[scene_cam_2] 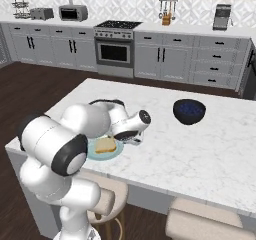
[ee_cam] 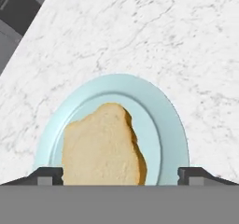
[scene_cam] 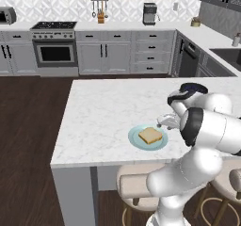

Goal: Start the toaster. Once the lever pops up, take the bread to the plate on the dining counter.

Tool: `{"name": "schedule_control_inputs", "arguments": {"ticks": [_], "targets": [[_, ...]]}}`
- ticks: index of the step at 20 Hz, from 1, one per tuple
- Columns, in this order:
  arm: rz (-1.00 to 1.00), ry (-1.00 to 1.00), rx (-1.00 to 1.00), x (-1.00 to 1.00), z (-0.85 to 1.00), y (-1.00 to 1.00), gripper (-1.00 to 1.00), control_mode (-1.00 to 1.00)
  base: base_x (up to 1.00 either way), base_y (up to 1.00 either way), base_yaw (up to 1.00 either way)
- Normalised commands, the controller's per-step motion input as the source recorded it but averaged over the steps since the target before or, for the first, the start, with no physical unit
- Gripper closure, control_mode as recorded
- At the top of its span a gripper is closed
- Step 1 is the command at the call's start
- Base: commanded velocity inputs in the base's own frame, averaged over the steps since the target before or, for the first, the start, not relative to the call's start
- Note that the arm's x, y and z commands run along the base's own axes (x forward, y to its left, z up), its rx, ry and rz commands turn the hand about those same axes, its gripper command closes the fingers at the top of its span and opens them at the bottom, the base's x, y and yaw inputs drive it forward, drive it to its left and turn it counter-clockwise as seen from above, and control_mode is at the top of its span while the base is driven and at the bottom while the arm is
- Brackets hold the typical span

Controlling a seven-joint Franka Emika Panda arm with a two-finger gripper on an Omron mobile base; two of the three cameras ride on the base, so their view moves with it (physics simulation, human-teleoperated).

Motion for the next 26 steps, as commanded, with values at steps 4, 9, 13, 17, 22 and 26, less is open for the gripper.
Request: {"name": "schedule_control_inputs", "arguments": {"ticks": [4,9,13,17,22,26], "targets": [[-0.05,-0.01,-0.14,-0.63,0.60,0.24,-1.00,-1.00,0.00,0.00,0.00],[-0.10,0.04,-0.05,-0.87,0.64,0.32,-1.00,-1.00,0.00,0.00,0.00],[-0.14,0.00,-0.10,-1.00,0.36,0.51,-1.00,-1.00,0.00,0.00,0.00],[-0.09,-0.02,-0.15,-1.00,0.12,0.37,-1.00,-1.00,0.00,0.00,0.00],[-0.10,-0.02,-0.27,-1.00,0.13,0.46,-1.00,-1.00,0.00,0.00,0.00],[-0.05,-0.03,-0.19,-1.00,0.17,0.35,-1.00,-1.00,0.00,0.00,0.00]]}}
